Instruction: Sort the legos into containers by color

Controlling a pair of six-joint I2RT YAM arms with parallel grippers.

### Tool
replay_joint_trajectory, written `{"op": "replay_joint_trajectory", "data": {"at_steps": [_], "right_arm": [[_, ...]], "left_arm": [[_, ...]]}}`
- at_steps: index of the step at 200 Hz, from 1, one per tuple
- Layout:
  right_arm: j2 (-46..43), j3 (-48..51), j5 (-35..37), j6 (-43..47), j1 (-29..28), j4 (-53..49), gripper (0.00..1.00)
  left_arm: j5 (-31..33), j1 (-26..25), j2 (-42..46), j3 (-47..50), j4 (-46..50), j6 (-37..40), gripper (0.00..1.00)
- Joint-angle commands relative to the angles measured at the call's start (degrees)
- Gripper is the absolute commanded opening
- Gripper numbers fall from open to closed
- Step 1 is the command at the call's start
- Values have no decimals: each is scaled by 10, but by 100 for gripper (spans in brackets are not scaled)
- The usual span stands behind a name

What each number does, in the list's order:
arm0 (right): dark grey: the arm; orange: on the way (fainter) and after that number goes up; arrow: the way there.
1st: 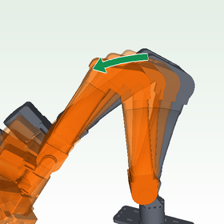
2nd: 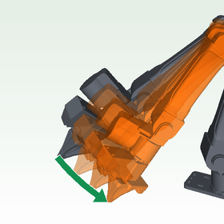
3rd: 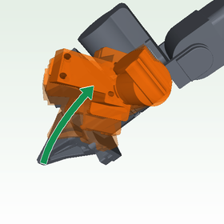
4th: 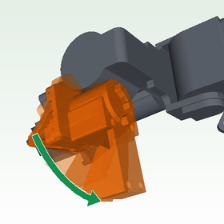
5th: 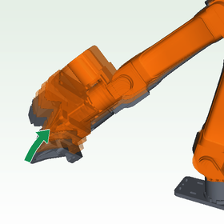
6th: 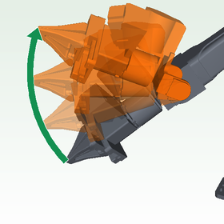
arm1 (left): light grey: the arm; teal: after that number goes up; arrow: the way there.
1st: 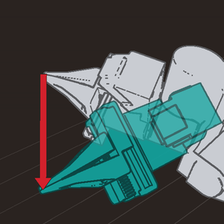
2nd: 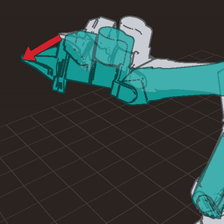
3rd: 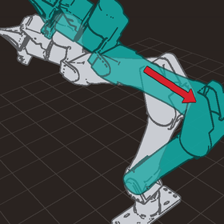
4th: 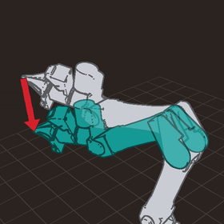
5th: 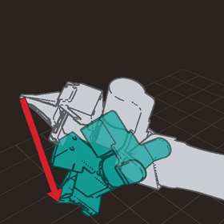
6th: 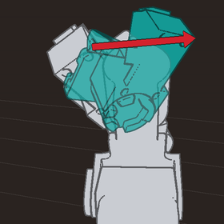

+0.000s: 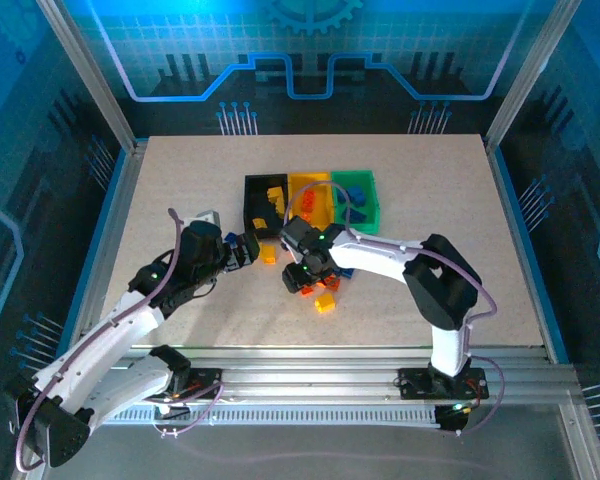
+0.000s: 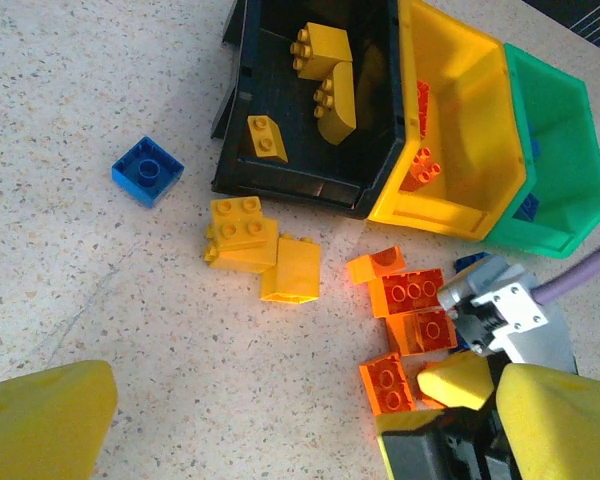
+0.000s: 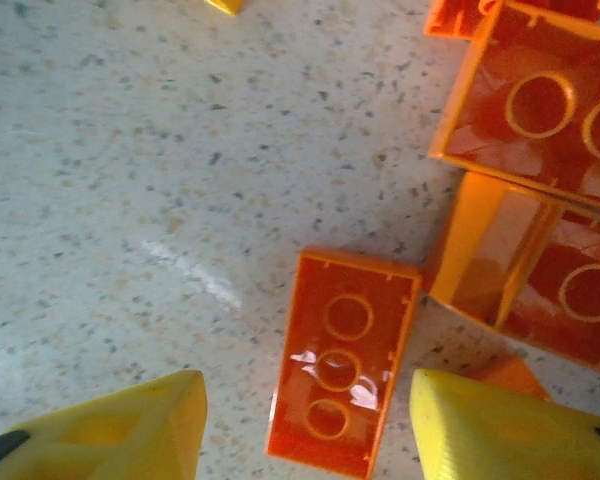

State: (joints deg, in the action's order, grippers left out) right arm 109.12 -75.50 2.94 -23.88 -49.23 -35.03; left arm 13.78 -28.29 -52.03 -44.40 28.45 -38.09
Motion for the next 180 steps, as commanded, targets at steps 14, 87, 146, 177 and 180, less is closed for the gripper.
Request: {"op": "replay_joint_trajectory", "data": {"at_steps": [14, 87, 146, 177, 180], "right_arm": [[37, -36, 55, 13, -18, -57, 57], [112, -73, 99, 13, -57, -77, 42], [9, -20, 68, 13, -39, 24, 29], [-77, -16, 52, 10, 11, 58, 29], [-80, -20, 52, 11, 17, 58, 29]], "left_arm": [[14, 5, 2, 8, 8, -7, 99], [16, 9, 6, 5, 14, -7, 99], [12, 10, 3, 6, 16, -9, 99], [9, 11, 2, 13, 14, -13, 99], [9, 11, 2, 14, 14, -14, 99]]}}
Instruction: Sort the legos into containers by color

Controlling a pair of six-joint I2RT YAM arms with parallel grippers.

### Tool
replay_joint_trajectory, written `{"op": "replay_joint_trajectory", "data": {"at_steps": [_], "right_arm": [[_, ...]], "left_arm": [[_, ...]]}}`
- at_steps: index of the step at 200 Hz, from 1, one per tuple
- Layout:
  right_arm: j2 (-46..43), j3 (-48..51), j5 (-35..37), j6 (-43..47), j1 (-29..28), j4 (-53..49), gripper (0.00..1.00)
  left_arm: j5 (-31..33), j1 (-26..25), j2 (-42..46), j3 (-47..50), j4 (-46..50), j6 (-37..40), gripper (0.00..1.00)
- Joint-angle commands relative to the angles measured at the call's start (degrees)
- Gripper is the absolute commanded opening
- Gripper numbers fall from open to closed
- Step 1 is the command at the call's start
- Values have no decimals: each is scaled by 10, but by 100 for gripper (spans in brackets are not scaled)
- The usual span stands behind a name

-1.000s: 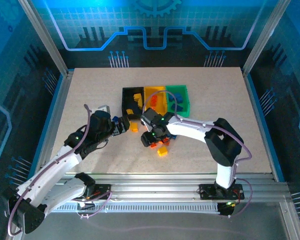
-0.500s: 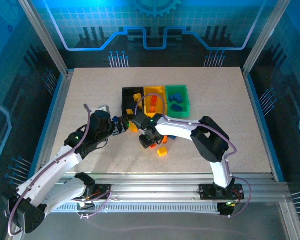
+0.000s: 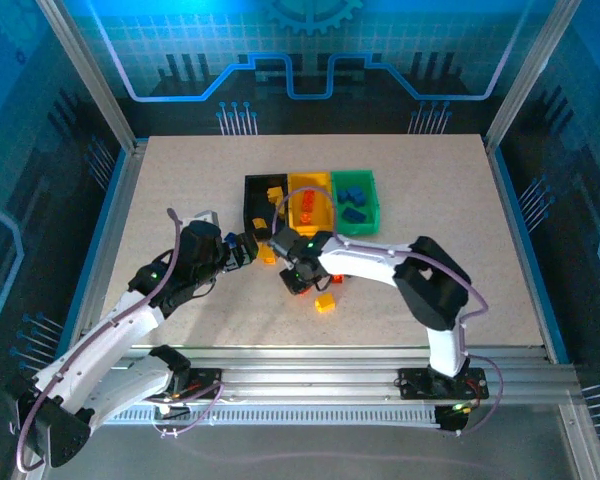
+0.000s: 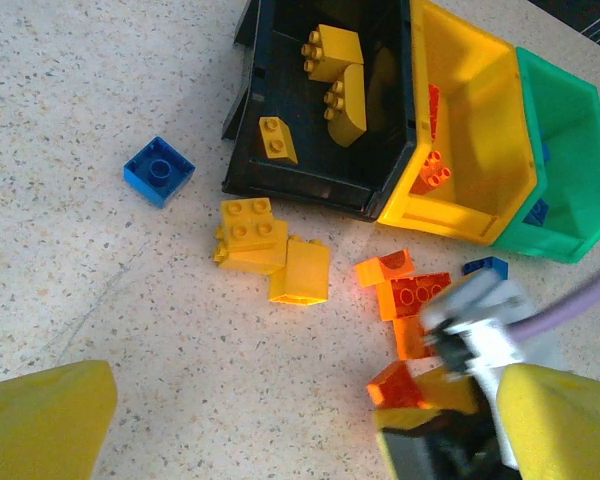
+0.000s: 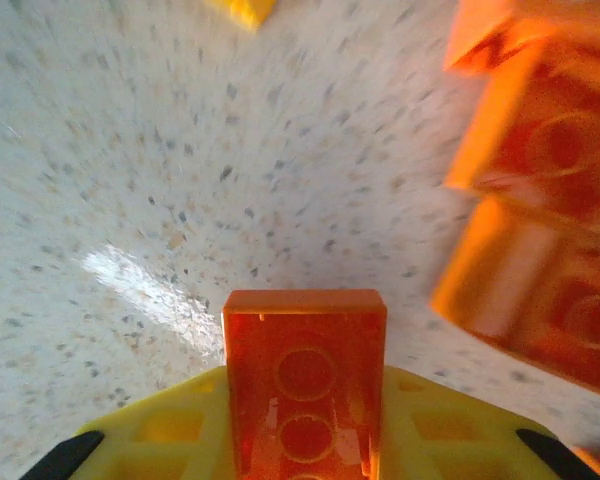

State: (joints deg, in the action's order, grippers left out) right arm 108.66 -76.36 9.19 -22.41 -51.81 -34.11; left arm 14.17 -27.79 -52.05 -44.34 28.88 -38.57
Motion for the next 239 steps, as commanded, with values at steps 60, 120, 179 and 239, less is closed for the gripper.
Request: {"op": "replay_joint_trajectory", "data": {"at_steps": [60, 120, 179, 239], "right_arm": [[42, -194, 25, 5, 146, 2, 30], [171, -366, 22, 6, 186, -55, 52], [28, -226, -13, -4, 182, -22, 72], [-155, 73, -89, 30, 157, -34, 74]], "left_arm": [[-9, 7, 0, 28, 7, -21, 99], [-29, 11, -3, 34, 12, -26, 99], [-35, 13, -5, 32, 8, -20, 99], [-52, 26, -24, 38, -4, -21, 99]]}}
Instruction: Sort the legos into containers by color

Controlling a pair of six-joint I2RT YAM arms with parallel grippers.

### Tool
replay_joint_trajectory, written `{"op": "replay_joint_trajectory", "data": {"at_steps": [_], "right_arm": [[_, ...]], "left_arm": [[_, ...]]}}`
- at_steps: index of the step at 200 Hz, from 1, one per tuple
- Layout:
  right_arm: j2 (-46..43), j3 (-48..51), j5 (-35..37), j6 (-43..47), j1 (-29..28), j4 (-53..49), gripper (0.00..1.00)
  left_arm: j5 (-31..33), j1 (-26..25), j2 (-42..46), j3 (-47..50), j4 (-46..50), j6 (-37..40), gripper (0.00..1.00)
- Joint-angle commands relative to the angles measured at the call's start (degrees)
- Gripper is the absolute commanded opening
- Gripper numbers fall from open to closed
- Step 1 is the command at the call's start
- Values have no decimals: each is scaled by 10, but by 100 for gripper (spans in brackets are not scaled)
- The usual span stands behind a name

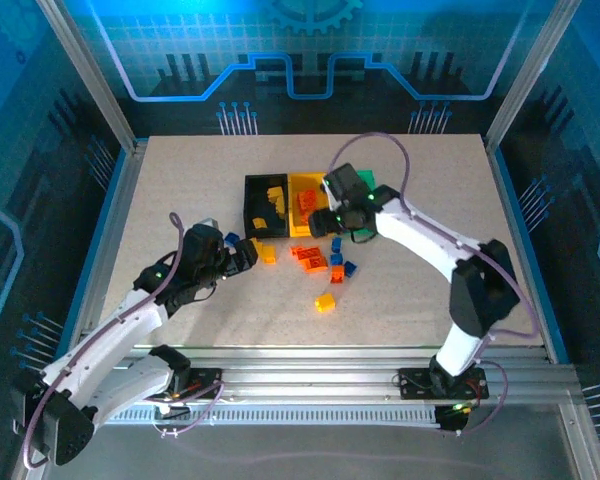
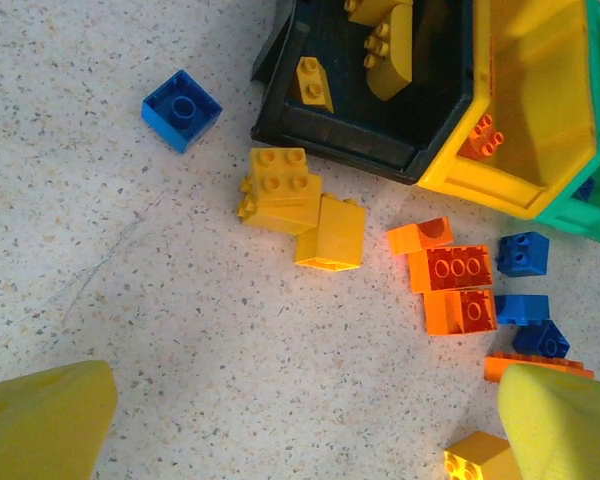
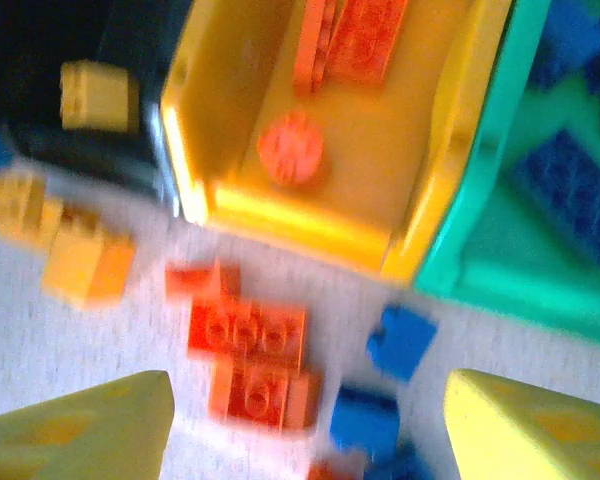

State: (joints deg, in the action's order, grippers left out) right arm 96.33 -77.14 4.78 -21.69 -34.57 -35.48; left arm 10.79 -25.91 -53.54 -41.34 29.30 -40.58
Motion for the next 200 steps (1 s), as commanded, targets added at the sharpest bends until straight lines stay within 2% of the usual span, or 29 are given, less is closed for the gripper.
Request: {"op": "replay_joint_trajectory", "data": {"at_steps": [1, 27, 83, 121, 176, 200], "right_arm": [[-32, 81, -45, 23, -16, -20, 74], [-49, 131, -46, 42, -33, -12, 76], [1, 123, 22, 6, -64, -6, 75], [23, 116, 34, 6, -71, -13, 65], [10, 113, 44, 9, -74, -13, 34], [-9, 114, 39, 12, -74, -12, 25]], "left_arm": [[-18, 8, -10, 8, -8, -2, 99], [-30, 11, -23, 15, -19, -12, 99], [-34, 13, -39, 13, -24, -16, 99], [-29, 13, -37, 14, -15, -12, 99], [-32, 14, -34, 23, -20, -16, 99], [-34, 15, -34, 21, -20, -16, 99]]}}
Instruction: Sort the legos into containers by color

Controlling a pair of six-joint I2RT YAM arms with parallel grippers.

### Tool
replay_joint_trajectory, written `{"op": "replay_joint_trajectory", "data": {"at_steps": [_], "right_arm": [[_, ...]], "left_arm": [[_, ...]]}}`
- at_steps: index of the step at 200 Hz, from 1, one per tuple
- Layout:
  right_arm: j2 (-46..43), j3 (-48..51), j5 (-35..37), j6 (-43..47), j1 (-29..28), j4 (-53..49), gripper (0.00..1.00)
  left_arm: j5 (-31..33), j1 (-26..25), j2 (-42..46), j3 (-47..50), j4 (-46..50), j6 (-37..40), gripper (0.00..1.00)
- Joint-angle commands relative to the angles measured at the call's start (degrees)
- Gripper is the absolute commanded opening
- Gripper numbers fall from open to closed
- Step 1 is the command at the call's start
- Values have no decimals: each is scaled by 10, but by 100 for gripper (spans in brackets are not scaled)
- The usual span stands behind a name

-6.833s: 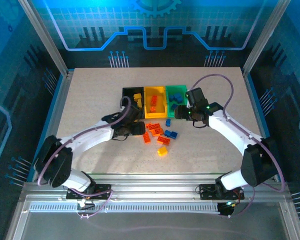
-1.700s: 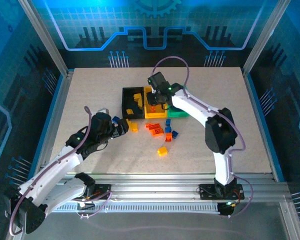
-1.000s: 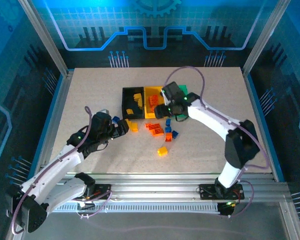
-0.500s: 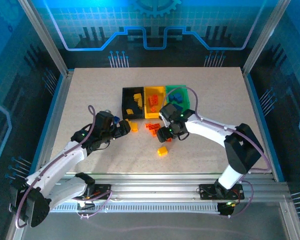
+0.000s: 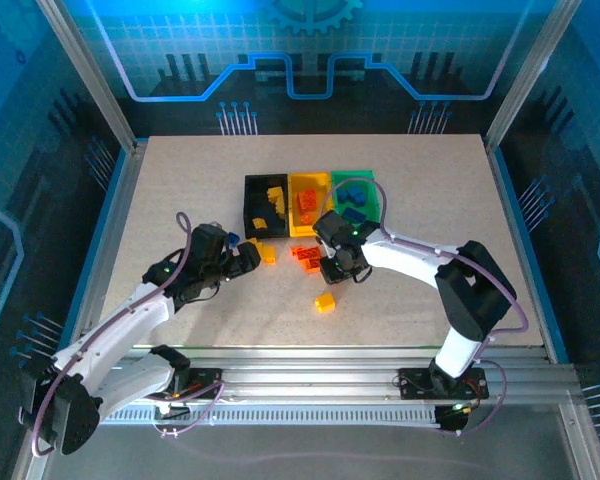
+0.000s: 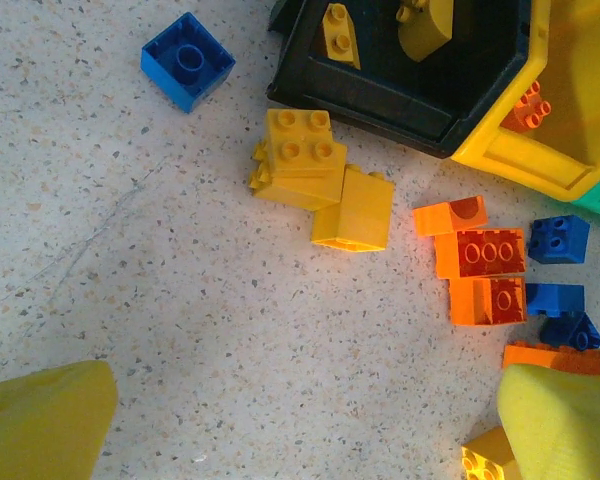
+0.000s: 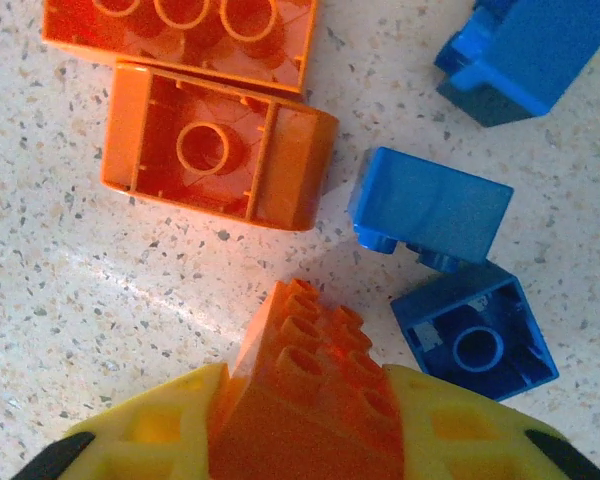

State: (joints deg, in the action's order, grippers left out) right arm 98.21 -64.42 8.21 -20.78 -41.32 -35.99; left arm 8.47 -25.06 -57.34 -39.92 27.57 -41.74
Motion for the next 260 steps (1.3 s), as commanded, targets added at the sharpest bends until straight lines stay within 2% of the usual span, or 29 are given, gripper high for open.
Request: {"op": "replay_joint_trajectory", "data": {"at_steps": [1, 31, 61, 85, 128, 165, 182, 209, 220, 239, 260], "right_arm": [[-28, -13, 4, 3, -7, -7, 25], [-65, -35, -6, 7, -6, -19, 19], [-66, -103, -16, 17, 5, -25, 19], [0, -192, -24, 16, 24, -17, 21], [153, -345, 5, 8, 56, -6, 21], [244, -453, 21, -6, 78, -25, 23], [268, -485, 22, -10, 87, -29, 30], [272, -508, -6, -8, 97, -22, 56], [256, -500, -8, -8, 97, -15, 62], [220, -471, -8, -10, 98, -4, 67], [171, -411, -11, -20, 97, 20, 67]], "left_arm": [[-11, 6, 4, 6, -3, -4, 99], [-13, 6, 5, 6, -2, -3, 99], [-14, 5, 10, 6, 2, -3, 99], [-13, 6, 14, 7, 5, -5, 99], [-13, 7, 17, 8, 15, -5, 99], [-16, 12, 16, 5, 20, -6, 99], [-20, 13, 15, 5, 18, -5, 99], [-24, 17, 9, 5, 17, -8, 99], [-25, 19, 8, 5, 16, -14, 99], [-13, 32, 2, 4, 24, -33, 99], [-11, 75, -20, 3, 23, -66, 99]]}}
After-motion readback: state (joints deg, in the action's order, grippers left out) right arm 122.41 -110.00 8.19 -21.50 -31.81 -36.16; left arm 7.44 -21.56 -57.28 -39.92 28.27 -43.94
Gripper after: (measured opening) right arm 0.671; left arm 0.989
